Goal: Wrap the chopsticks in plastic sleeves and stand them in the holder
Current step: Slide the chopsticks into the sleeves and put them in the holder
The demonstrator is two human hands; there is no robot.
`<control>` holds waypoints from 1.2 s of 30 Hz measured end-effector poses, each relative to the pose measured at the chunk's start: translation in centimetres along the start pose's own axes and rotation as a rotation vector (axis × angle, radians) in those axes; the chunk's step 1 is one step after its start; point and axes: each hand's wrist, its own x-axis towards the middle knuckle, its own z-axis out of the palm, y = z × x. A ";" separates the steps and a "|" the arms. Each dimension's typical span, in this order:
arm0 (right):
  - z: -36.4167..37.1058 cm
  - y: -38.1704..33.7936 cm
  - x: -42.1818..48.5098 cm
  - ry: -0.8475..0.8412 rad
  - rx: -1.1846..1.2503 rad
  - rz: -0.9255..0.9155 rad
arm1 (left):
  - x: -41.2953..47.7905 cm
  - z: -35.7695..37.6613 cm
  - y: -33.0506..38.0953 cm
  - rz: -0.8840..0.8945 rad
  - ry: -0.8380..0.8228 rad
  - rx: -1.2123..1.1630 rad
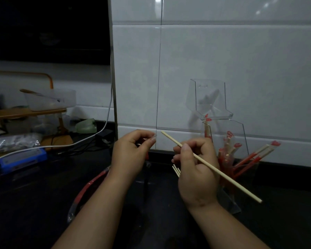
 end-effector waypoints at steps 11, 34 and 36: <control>0.1 0.2 -0.1 -0.053 -0.040 0.047 | 0.2 0.0 -0.8 0.025 -0.031 0.069; -0.4 -0.3 -0.2 0.050 0.055 -0.084 | 0.6 -0.1 -2.1 0.317 0.053 0.488; -0.4 -0.2 -0.1 0.013 0.042 -0.052 | 0.6 -0.2 -2.1 0.339 0.053 0.482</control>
